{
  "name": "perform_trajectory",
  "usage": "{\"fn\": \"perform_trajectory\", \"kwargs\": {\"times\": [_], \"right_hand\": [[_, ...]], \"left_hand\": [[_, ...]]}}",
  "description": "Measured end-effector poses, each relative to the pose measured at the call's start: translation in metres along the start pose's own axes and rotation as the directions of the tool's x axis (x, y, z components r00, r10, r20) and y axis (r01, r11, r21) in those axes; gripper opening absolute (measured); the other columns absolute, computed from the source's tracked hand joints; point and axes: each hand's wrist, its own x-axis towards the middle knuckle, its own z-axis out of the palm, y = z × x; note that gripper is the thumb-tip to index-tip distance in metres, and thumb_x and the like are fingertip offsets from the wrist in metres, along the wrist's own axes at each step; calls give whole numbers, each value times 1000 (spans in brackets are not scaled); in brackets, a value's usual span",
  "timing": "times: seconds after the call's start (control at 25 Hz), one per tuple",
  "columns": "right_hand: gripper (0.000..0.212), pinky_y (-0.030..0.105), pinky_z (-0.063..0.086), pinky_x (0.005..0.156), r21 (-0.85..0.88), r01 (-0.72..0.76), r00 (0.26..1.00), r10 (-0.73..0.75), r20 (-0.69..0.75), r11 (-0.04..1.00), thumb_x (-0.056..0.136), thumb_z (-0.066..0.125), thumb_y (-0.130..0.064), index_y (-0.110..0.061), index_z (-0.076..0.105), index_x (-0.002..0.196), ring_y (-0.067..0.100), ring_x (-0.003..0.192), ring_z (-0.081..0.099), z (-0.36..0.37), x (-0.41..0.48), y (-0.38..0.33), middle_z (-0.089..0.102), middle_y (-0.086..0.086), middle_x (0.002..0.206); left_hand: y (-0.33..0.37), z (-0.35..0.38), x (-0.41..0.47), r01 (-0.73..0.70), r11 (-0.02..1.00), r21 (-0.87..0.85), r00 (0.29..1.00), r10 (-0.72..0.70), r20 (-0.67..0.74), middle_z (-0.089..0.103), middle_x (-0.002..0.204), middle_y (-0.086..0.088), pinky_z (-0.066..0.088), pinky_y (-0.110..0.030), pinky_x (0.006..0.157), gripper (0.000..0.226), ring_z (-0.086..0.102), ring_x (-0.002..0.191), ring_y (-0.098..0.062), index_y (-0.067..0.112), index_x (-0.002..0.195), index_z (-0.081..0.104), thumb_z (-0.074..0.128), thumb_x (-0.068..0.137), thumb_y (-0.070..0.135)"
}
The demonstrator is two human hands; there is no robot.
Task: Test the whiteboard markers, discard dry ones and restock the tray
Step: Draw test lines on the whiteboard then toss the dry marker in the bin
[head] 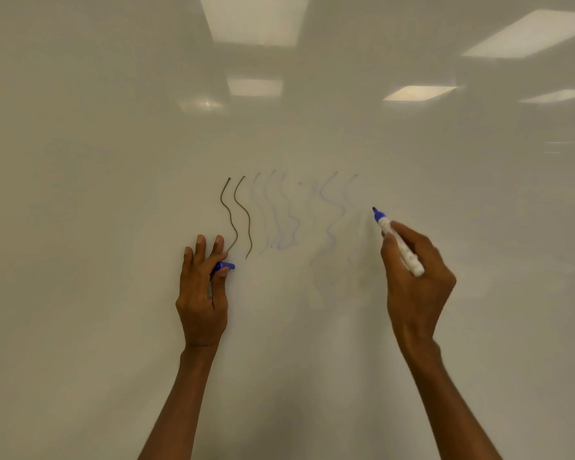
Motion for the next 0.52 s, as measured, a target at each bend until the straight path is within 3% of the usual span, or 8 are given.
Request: {"fn": "perform_trajectory", "kwargs": {"times": [0.12, 0.32, 0.52], "right_hand": [[22, 45, 54, 72, -117, 130, 991, -131, -5, 985, 89, 70, -25, -24, 74, 110, 17, 78, 63, 12, 31, -2, 68, -15, 87], [21, 45, 50, 71, -253, 268, 963, -250, 99, 930, 90, 67, -27, -24, 75, 109, 14, 78, 60, 14, 29, 3, 70, -8, 83], [20, 49, 51, 72, -322, 162, 987, -154, 49, 933, 88, 67, -30, -26, 75, 105, 15, 74, 60, -15, -4, 20, 62, -15, 77]], "left_hand": [[-1, 0, -2, -5, 1000, -2, 1000, 5, -3, 50, 145, -18, 41, -42, 112, 51, 34, 144, -30, -3, 128, 61, 39, 106, 38], [-1, 1, -1, -7, 1000, 0, 1000, 7, 9, 52, 144, -18, 41, -44, 112, 49, 36, 144, -32, -1, 129, 60, 39, 106, 36], [-2, 2, -1, -6, 1000, -10, 1000, 6, 5, 52, 144, -18, 39, -42, 114, 49, 37, 144, -34, -2, 128, 61, 40, 106, 36]]}}
